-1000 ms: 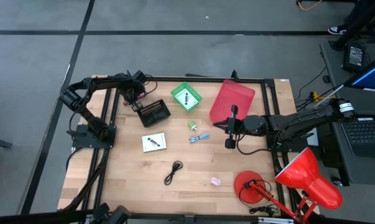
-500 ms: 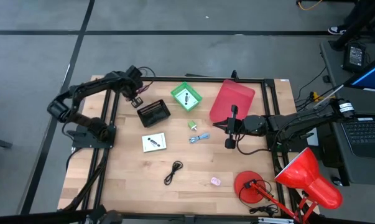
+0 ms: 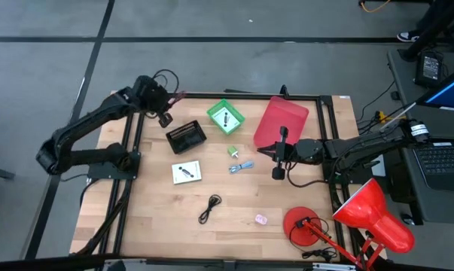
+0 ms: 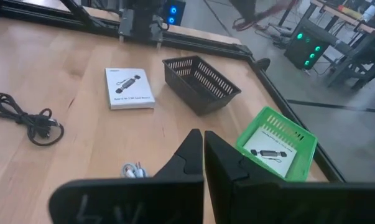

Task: Pick and place items into bin
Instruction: Put the pink charger cable into the pink bin

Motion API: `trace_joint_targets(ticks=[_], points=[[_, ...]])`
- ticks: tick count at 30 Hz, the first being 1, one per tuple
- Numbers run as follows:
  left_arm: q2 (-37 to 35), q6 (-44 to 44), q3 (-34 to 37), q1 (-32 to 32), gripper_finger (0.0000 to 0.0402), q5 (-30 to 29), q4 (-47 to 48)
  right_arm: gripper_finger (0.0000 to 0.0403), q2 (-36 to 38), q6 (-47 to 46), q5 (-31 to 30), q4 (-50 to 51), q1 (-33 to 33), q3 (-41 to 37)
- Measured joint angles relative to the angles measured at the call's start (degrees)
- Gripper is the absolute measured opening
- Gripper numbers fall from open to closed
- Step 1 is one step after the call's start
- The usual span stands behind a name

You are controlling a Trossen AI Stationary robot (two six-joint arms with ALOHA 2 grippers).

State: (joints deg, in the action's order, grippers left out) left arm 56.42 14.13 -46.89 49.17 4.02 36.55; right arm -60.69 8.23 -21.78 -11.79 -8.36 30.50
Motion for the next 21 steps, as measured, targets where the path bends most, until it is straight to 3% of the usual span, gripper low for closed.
trace_joint_targets(ticks=[6,21], points=[[-5.5,-1.2,0.4,-5.1,0.0004,12.0,-10.0,0.0,0.0,0.0,0.0,-0.8,0.0,0.0],[-7.4,-6.0,13.8,-21.3,0.0004,14.5,-35.0,0.0001,0.0,-0.6,0.2,-0.8,0.0,0.0]])
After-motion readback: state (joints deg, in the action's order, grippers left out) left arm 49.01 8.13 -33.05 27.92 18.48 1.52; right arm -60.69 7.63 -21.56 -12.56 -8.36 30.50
